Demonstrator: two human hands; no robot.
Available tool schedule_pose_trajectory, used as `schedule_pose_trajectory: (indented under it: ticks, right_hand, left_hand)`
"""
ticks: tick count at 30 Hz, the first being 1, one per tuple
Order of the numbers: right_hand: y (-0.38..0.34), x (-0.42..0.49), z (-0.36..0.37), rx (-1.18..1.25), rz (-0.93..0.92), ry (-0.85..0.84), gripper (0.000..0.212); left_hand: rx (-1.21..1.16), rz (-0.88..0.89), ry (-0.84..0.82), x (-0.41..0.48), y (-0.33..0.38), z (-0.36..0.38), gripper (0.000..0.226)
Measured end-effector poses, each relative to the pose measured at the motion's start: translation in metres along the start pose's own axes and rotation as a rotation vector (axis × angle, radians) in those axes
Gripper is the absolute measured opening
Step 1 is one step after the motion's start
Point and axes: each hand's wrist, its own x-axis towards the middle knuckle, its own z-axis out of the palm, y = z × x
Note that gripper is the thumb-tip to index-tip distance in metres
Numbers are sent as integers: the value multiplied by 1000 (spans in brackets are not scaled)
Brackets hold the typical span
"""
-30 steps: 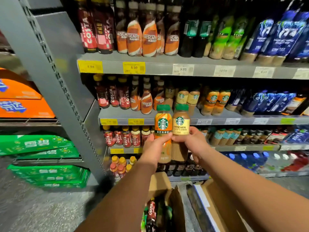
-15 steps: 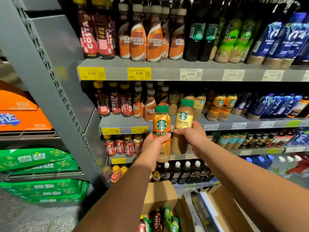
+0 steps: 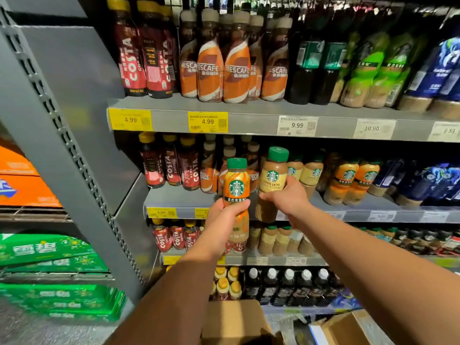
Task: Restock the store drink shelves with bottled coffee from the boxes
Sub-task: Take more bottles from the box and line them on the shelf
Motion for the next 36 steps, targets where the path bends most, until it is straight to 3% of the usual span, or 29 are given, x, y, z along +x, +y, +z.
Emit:
schedule_pose_trajectory:
  ticks: [4,8,14,21,23,27,36]
  right_hand:
    - [8,24,0,-48,-56,23,34]
    - [12,48,7,-96,-29,59,44]
    - [16,69,17,-225,-89,63,35]
    - [19,81,17,-318,-141,114,18]
    - [19,82,18,-317,-140,118,17]
    - [26,82,20,-308,-81,121,27]
    - [29,86,20,-277,-40,132,30]
  left_hand:
    - [20,-12,26,16,-6,7,31]
    - [24,-26,33,29,-8,12,29]
    - [29,-12,73,46,-13,18,29]
    - [124,16,218,65,-32,27,62]
    - [146,16,231,68,-33,30,57]
    - [120,28,236,73,-34,35,24]
    - [97,79,238,76,-40,39,15]
